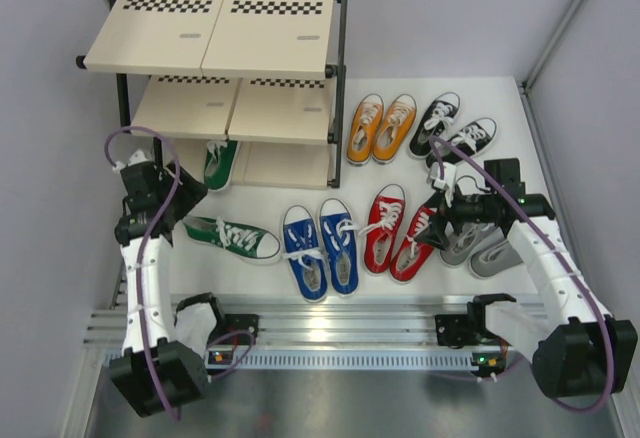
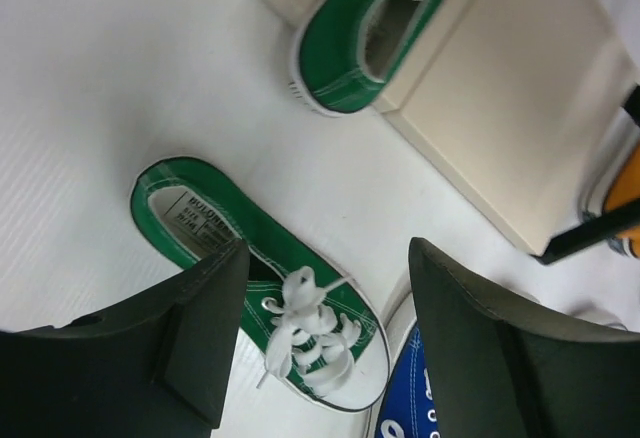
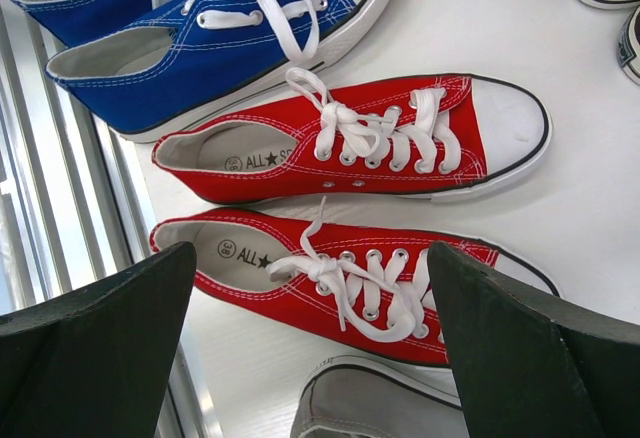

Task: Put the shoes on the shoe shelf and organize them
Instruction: Place the shoe at the center of the board, then pick up the shoe at the center of the board.

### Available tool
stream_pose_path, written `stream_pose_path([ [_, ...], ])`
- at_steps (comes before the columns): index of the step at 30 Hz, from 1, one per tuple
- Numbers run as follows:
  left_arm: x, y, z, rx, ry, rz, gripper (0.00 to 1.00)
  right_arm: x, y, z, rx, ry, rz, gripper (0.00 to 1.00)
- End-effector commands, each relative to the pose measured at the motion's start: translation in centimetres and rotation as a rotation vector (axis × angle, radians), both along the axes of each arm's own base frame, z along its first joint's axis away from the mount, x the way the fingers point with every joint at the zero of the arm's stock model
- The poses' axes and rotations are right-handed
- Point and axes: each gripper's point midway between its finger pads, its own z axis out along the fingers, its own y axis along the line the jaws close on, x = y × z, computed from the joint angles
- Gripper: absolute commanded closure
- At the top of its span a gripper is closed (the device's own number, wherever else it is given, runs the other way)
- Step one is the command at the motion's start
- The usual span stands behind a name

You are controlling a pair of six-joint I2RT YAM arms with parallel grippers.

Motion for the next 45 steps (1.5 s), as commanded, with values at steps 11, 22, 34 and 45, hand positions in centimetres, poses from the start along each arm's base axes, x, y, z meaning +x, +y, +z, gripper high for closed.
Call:
stream_pose_path([
  [11, 1.2, 4.5, -6.7, -0.186, 0.204, 0.289, 0.31, -0.2, 0.7, 2.2, 0.029, -0.104, 0.072, 0.01],
  [22, 3.0, 3.7, -8.4, -0.262, 0.253, 0.219, 0.36, -0.4, 0.8, 2.1, 0.033, -0.097, 0.083, 0.01],
  [34, 3.2, 3.0, -5.4, -0.254, 0.155, 0.178, 0.4, -0.4, 0.8, 1.9, 0.032, -0.092, 0.083, 0.01],
  [45, 4.5, 4.3, -9.7, -0.244, 0.255, 0.19, 0.44, -0.4, 0.7, 1.7, 0.028, -0.084, 0.078, 0.01],
])
